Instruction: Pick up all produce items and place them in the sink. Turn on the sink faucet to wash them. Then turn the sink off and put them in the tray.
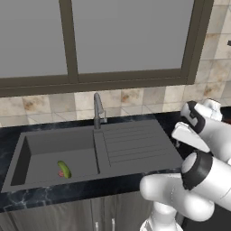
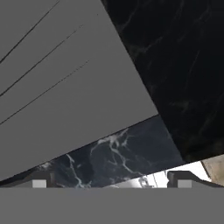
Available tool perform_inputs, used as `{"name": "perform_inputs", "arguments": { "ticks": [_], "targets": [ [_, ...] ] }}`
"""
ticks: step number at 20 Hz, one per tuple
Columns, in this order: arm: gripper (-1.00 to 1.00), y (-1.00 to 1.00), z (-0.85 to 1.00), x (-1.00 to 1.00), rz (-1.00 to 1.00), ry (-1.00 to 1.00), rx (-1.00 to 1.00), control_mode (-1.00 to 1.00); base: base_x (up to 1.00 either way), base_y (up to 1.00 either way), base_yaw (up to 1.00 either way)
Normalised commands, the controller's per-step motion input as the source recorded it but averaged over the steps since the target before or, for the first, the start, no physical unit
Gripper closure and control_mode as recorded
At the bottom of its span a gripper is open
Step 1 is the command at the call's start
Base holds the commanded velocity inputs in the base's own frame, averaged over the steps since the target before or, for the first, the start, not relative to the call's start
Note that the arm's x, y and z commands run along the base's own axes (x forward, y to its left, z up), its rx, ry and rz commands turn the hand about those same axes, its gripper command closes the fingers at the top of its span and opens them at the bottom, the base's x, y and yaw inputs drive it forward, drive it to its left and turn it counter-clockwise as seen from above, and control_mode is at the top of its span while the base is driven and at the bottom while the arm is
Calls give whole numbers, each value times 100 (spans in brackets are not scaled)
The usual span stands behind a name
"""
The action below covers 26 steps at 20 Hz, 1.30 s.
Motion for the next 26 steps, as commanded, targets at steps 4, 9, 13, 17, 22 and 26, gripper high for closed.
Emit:
{"name": "perform_inputs", "arguments": {
  "ticks": [4,9,13,17,22,26],
  "targets": [
    [-100,-54,0,6,-24,7,0,-100,0,0,0],
    [-100,-47,0,16,-21,4,0,-100,0,0,0],
    [-100,-24,-13,29,-15,0,-5,-100,0,0,0],
    [-100,-22,-19,21,-14,0,-8,-100,0,0,0],
    [-100,-27,-21,9,-16,0,-10,-100,0,0,0],
    [-100,-27,-17,10,-17,2,-8,-100,0,0,0]
  ]
}}
